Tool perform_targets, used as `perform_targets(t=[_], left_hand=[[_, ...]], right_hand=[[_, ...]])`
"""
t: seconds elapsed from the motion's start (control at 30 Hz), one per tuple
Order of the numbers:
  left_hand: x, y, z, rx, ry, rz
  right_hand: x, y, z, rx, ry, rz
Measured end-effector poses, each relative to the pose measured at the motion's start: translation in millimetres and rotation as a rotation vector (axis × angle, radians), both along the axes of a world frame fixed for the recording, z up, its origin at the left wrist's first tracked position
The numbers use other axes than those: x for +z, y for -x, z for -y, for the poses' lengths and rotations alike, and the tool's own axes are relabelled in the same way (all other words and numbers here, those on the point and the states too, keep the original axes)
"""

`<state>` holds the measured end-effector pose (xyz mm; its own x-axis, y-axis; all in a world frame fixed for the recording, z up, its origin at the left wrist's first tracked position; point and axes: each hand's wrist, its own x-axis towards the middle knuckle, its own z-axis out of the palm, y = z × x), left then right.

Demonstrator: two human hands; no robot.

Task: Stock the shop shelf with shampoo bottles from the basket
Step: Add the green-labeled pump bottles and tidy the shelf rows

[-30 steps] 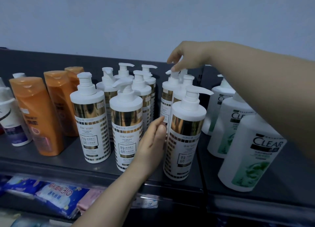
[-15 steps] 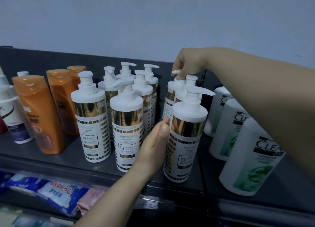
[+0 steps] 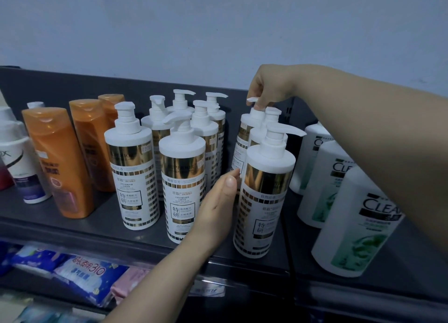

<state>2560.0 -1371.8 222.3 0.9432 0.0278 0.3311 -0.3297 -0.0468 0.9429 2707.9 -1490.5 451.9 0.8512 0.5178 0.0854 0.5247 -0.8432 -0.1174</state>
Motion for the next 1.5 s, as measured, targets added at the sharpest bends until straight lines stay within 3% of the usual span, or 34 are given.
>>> perform_targets(t=[0.23, 0.37, 0.5, 0.67, 1.17, 1.3, 1.4, 1.5], left_hand=[[20, -4, 6, 0.005, 0.059, -0.044], [23, 15, 15, -0.068, 0.059, 0.039], [13, 36, 16, -0.012, -0.046, 0.076], [8, 34, 14, 0.033, -0.203, -0.005], [6, 44, 14, -0.010, -0.159, -0.011], [5, 41, 10, -0.053, -0.144, -0.013], [10, 38, 9, -0.059, -0.062, -0.006], [19, 34, 6, 0.010, -0.042, 0.050]], right_hand=[[2, 9, -2, -0.045, -0.034, -0.078], [11, 28, 13, -0.120, -0.122, -0.165], [2, 52, 23, -0.144, -0.098, -0.278], [-3, 59, 24, -0.126, -0.108, -0.211], [-3, 82, 27, -0.127, -0.126, -0.211], [14, 70, 29, -0.138, -0.237, -0.189], [14, 47, 18, -0.088, -0.143, -0.011], [0, 28, 1, -0.011, -0.052, -0.019]])
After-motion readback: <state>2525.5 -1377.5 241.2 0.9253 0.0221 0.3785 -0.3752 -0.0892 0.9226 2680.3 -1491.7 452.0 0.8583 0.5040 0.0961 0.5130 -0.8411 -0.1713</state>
